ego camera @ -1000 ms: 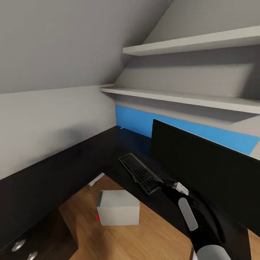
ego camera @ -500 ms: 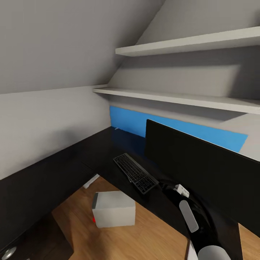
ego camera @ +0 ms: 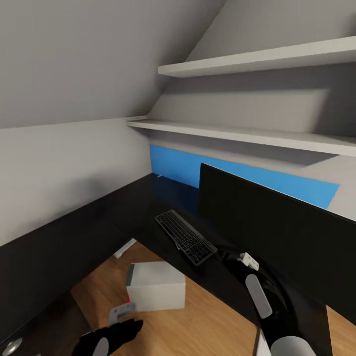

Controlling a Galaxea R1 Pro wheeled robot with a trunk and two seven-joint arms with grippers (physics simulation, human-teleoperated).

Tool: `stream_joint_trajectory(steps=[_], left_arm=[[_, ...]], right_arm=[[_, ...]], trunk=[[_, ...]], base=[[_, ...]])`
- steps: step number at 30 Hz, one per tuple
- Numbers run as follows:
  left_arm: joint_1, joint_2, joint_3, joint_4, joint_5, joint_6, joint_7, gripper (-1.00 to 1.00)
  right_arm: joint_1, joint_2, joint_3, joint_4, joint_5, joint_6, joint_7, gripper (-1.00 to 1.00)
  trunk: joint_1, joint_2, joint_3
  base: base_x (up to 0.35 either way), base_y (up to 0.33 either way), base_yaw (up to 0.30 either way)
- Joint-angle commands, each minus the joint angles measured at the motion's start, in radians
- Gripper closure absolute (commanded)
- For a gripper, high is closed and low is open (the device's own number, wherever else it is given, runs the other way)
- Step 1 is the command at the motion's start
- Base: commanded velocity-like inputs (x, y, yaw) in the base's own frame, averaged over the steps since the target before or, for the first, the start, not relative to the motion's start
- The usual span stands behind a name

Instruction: In the bedroom, organize the workspace by keeping the computer under the desk, ensuring the monitor is on the desk, placing the keyboard on the desk next to the monitor, placing the mouse on the desk next to the keyboard, moving the folder from the swivel chair onto the desk next to the mouse, stacking the notebook on top of the folder with the pen on top of the notebook, and positioning the swivel chair next to the desk.

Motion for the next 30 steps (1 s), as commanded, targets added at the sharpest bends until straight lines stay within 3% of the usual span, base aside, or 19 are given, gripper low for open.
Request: stream_joint_trajectory(steps=[1, 6, 15, 30], left_arm=[[-0.001, 0.007, -0.001, 0.001, 0.024, 0.016, 0.009, -1.00], [-0.001, 0.026, -0.001, 0.018, 0.039, -0.009, 0.005, -1.00], [0.044, 0.053, -0.002, -0.003, 0.044, -0.216, 0.007, -1.00], [0.052, 0.054, -0.002, 0.010, 0.046, -0.240, 0.012, -1.00]], right_arm=[[-0.001, 0.002, -0.001, -0.002, -0.011, 0.003, -0.006, -1.00], [-0.001, 0.008, 0.002, -0.002, -0.011, 0.001, -0.006, -1.00], [-0.001, 0.012, 0.004, 0.001, -0.011, 0.006, -0.007, -1.00], [-0.001, 0.013, 0.005, -0.001, -0.011, 0.009, -0.007, -1.00]], trunk=[[0.000, -0.001, -0.002], [0.000, -0.001, -0.002], [0.027, -0.050, -0.023], [0.085, -0.155, -0.070]], base=[[0.000, 0.000, 0.000], [0.000, 0.000, 0.000], [0.000, 0.000, 0.000], [0.000, 0.000, 0.000]])
